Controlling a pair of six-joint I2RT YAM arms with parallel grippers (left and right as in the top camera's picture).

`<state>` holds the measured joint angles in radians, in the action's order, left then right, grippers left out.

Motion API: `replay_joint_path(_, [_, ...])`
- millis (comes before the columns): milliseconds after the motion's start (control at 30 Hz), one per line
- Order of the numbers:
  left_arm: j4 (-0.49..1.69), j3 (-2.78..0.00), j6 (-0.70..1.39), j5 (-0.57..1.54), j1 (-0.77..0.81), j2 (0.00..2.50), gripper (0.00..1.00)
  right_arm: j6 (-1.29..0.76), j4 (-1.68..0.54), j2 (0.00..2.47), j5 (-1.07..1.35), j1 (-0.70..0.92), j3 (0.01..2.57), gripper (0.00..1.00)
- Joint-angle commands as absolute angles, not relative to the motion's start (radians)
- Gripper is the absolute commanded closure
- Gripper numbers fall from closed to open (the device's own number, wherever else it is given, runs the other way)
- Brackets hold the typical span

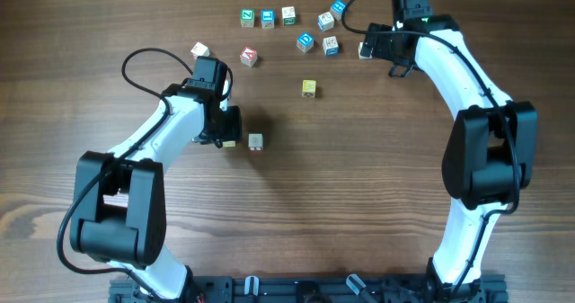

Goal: Form a horizontal line
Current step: 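Lower the ladybug block left of the center block and open the left gripper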

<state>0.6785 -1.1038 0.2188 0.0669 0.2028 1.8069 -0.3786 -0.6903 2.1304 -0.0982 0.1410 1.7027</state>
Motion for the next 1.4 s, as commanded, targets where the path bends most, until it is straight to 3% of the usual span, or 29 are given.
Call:
replay_joint_path(0, [0.673,-1.097,0.213,0.082,0.200,1.800,0.42,-0.367,-0.688,2.156,-0.111,0.141,1.708,0.00])
replay_joint_path(67, [0.667,-1.097,0.214,0.082,0.200,1.800,0.27,-0.367,-0.688,2.156,-0.111,0.141,1.708,0.00])
replay_joint_path(200, [0.654,-1.097,0.216,0.081,0.200,1.800,0.10,-0.367,-0.688,2.156,-0.111,0.141,1.708,0.00])
replay_joint_path(233, [0.651,-1.097,0.217,0.080,0.200,1.800,0.00,-0.367,-0.688,2.156,-0.111,0.141,1.708,0.00])
replay_joint_path(700, [0.611,-1.097,0.356,-0.091,0.196,1.800,0.00,-0.367,-0.688,2.156,-0.111,0.141,1.708,0.00])
replay_joint_path(1133, [0.722,-1.097,0.378,-0.095,0.118,1.800,0.00,-0.367,-0.688,2.156,-0.111,0.141,1.708,0.00])
replay_joint_path(1367, [0.715,-1.097,0.378,-0.095,0.118,1.800,0.08,-0.366,-0.688,2.156,-0.111,0.141,1.708,0.00])
